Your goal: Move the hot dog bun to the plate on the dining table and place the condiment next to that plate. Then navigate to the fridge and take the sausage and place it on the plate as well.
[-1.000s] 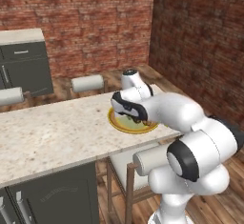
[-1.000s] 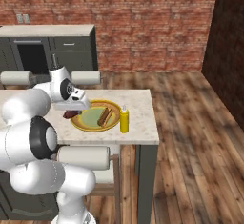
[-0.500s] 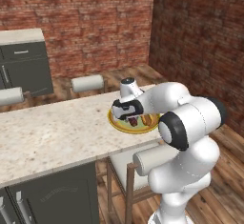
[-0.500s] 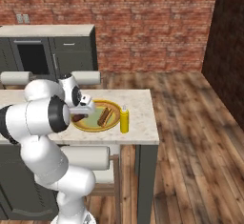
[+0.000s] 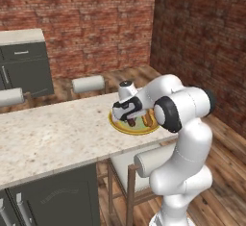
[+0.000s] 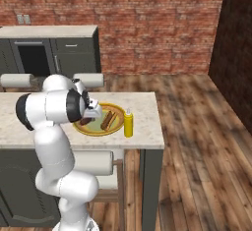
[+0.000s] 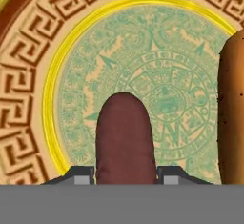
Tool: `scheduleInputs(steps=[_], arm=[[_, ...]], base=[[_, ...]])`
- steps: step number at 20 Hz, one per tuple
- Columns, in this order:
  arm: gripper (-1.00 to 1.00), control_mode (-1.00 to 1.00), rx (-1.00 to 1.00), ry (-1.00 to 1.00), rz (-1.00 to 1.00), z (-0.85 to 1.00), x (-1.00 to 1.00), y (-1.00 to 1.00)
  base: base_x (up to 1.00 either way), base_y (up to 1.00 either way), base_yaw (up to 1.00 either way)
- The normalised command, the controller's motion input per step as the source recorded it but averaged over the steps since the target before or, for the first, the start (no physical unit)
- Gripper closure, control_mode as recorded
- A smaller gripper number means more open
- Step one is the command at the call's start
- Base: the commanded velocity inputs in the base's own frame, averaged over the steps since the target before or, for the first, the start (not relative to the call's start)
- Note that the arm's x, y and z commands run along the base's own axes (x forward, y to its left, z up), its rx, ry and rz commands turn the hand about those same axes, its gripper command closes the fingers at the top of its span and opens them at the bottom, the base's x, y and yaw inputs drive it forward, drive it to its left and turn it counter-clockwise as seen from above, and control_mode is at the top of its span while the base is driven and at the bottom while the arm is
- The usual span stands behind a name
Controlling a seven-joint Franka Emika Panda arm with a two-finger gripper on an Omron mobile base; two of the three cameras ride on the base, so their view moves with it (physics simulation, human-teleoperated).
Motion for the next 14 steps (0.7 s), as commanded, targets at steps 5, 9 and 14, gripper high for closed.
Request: scheduleInputs(steps=[5, 9, 14], arm=[[-1.0, -1.0, 0.0, -0.01, 0.0, -0.24, 0.33, 0.0], [-1.0, -1.0, 0.0, -0.04, 0.0, -0.01, 0.21, 0.0], [-1.0, -1.0, 0.0, -0.04, 0.0, 0.45, -0.28, 0.0]], base=[[0.0, 0.0, 0.0], [0.0, 0.0, 0.0], [0.0, 0.0, 0.0]])
